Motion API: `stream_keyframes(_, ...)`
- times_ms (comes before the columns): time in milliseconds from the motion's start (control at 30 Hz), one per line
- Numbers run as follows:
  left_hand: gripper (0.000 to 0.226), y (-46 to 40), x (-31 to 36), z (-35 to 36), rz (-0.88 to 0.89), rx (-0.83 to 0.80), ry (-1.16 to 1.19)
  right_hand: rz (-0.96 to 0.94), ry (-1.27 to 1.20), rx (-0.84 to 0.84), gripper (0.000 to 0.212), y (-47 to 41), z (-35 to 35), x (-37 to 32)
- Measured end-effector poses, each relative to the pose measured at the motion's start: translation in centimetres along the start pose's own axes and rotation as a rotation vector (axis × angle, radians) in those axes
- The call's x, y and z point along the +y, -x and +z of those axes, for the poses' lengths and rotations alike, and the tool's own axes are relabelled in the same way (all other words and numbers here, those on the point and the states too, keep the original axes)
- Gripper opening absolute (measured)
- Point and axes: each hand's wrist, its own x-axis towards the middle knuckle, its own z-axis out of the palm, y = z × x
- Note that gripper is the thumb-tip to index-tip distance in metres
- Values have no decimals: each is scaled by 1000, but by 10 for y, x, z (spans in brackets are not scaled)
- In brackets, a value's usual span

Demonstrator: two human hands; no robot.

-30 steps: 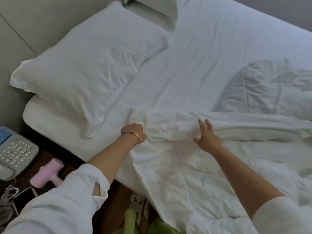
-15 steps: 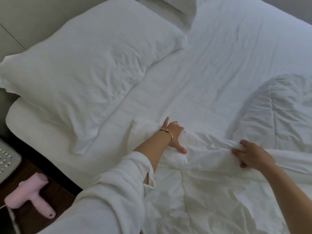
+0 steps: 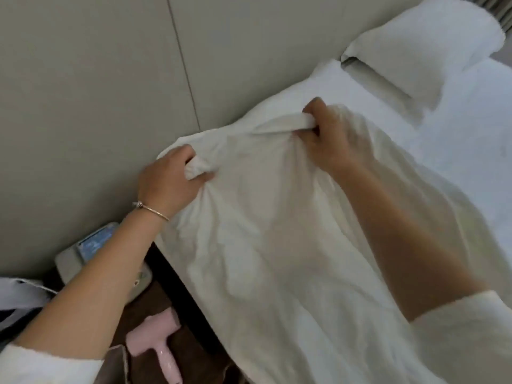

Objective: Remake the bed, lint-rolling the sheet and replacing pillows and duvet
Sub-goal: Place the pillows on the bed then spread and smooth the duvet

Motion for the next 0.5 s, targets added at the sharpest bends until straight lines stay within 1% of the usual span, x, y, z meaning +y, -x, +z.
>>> stream_keyframes(33, 40, -15, -20, -7, -58, 7, -11, -22, 3, -28, 9, -37, 24, -10)
stream_keyframes(67, 43, -26, -37, -9, -110, -17, -38, -16, 33, -69, 12, -67, 48, -16)
stream_keyframes(100, 47, -34, -51, -4, -159, -77, -79, 17, 87, -136, 19, -88, 73, -12)
stream_keyframes(167, 53, -42, -80, 22, -244, -248, -191, 167, 289, -349, 39, -106, 120, 10)
stream_keyframes(200, 53, -41, -84, 38, -263, -300, -215, 241, 394, -437, 49, -101, 131, 25)
stream_keyframes(233, 52, -37, -84, 53, -253, -292, -216, 276, 445, -477, 55, -92, 139, 37)
stream_keyframes(300, 56, -26, -75, 82, -119, -124, -65, 249, 385, -445, 57, -78, 151, 52)
stream_keyframes(333, 61, -20, -63, 90, -41, -85, 19, 225, 353, -424, 57, -74, 151, 55)
stream_keyframes(367, 68, -16, -51, 99, 25, -135, 43, 210, 331, -413, 57, -71, 149, 57)
stream_keyframes(400, 75, -13, -42, 108, 51, -247, 21, 206, 314, -406, 59, -69, 146, 58)
stream_keyframes(467, 89, -17, -37, 128, -2, -477, -51, 181, 276, -394, 66, -66, 144, 60)
stream_keyframes(500, 96, -24, -40, 134, -48, -538, -61, 143, 268, -395, 70, -62, 144, 60)
